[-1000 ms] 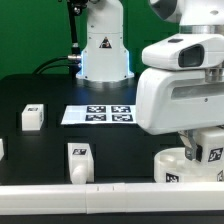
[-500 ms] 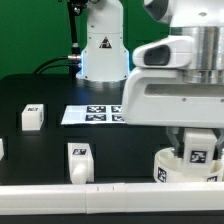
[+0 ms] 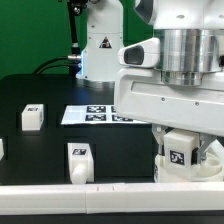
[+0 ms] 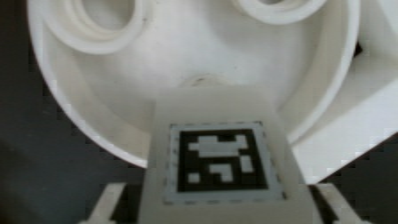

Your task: Assemble stool

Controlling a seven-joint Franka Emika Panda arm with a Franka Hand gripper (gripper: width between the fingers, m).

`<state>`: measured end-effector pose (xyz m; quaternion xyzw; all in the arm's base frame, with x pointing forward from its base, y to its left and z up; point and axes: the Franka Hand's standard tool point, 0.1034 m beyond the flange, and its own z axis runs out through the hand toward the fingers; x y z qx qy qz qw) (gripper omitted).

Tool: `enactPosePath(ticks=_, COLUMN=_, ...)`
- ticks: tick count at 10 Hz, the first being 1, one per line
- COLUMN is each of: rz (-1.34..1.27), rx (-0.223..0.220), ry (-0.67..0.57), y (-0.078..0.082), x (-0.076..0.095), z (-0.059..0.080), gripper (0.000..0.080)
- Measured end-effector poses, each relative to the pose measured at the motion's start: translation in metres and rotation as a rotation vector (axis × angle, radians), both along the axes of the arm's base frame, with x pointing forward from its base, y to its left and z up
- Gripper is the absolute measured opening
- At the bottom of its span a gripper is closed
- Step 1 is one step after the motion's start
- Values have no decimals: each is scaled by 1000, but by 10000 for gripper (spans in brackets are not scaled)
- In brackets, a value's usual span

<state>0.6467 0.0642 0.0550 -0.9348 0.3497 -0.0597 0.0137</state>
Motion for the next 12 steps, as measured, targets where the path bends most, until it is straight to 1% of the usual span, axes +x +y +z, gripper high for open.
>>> enactPosePath(ticks=2, rz=-125, rx=17, ry=0, y=-4, x=-1, z=-1, gripper=320)
enactPosePath(ticks=3, rz=-265, rx=48, ry=-2, y=-10, x=-4, z=-3, gripper=320)
enactPosePath(ticks=4, rz=-258, rx=47, ry=-1, y=-10, x=-5, z=-2, gripper=320)
enactPosePath(ticks=5, rz=-256, rx=46, ry=0, y=-10, x=-5, z=-3, gripper=401)
enactPosePath(ticks=6, rz=-255, rx=46, ry=1, y=-10, x=-5, z=-4, gripper=538)
enactPosePath(ticks=7, rz=-218, rx=42, ry=1, y=-10, x=-4, z=-3, gripper=538)
enactPosePath(ticks=8, rz=-169, rx=43, ry=-3, y=-13, x=-2, z=9, gripper=626)
enactPosePath(ticks=9, rz=-117, rx=50, ry=-10, y=-19, x=-1, z=28, gripper=643)
enactPosePath(ticks=10, rz=2, rx=45, ry=-8, y=-32, x=1, z=51, gripper=643)
enactPosePath(ticks=11, rz=107, rx=36, ry=-19, y=-46, x=2, z=66, gripper=649)
enactPosePath(ticks=12, rz=110, rx=37, ry=-26, y=-47, x=1, z=72, gripper=649)
